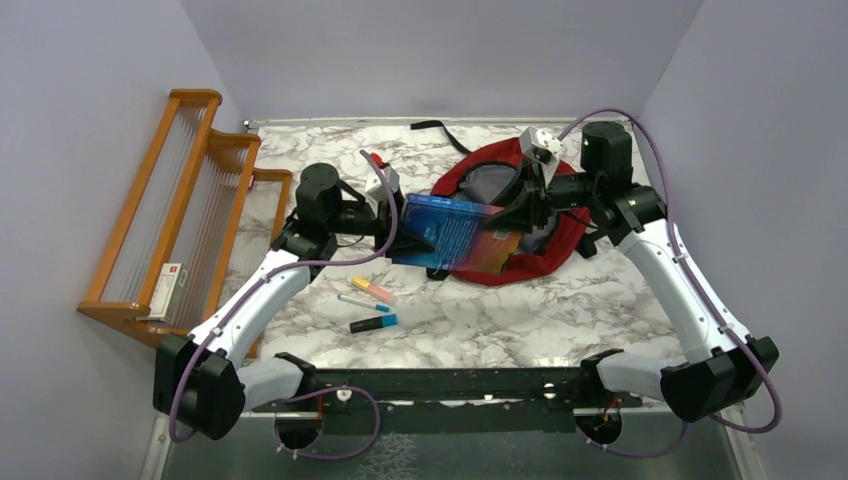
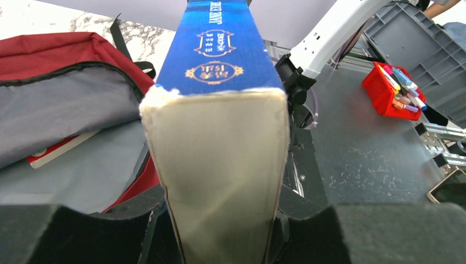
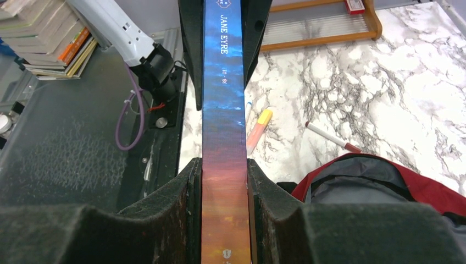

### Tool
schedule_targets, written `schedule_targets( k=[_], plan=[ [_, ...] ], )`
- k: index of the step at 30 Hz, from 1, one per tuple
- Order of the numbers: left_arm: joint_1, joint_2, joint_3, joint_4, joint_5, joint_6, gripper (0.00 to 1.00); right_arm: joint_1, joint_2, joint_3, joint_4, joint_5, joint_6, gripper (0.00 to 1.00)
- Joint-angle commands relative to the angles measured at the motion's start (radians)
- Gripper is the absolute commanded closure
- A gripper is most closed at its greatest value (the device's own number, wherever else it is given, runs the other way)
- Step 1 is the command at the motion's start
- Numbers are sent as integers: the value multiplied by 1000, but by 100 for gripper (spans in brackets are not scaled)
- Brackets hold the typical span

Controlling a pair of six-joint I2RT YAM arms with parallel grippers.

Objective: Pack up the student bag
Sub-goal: Place the book in the student bag.

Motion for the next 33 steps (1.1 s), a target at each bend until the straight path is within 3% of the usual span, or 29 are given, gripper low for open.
schedule_targets(
  k=[1,8,11,15,17,19,21,29,33],
  plan=[
    [-16,20,16,-3,57,16,59,-10,8,83,68,-71,-36,99],
    [-24,34,19,-4,59,22,80,-10,51,139,-27,-41,-114,99],
    [-24,31,23,-22,47,32,100,-11,52,133,-31,-22,-109,99],
    [-24,24,18,-28,33,42,100,-10,41,105,-15,2,-88,99],
    [-24,26,19,-29,23,41,100,-12,33,95,-6,41,-74,86],
    [-24,26,21,-32,-16,43,100,-11,25,88,5,87,-63,66],
    [-24,28,23,-36,-47,46,100,-10,16,84,15,127,-46,56],
    [-20,72,49,-41,-94,26,100,-10,-17,88,1,263,-22,41],
    [-4,75,54,-60,-195,24,100,-11,-73,18,129,541,84,40]
  ],
)
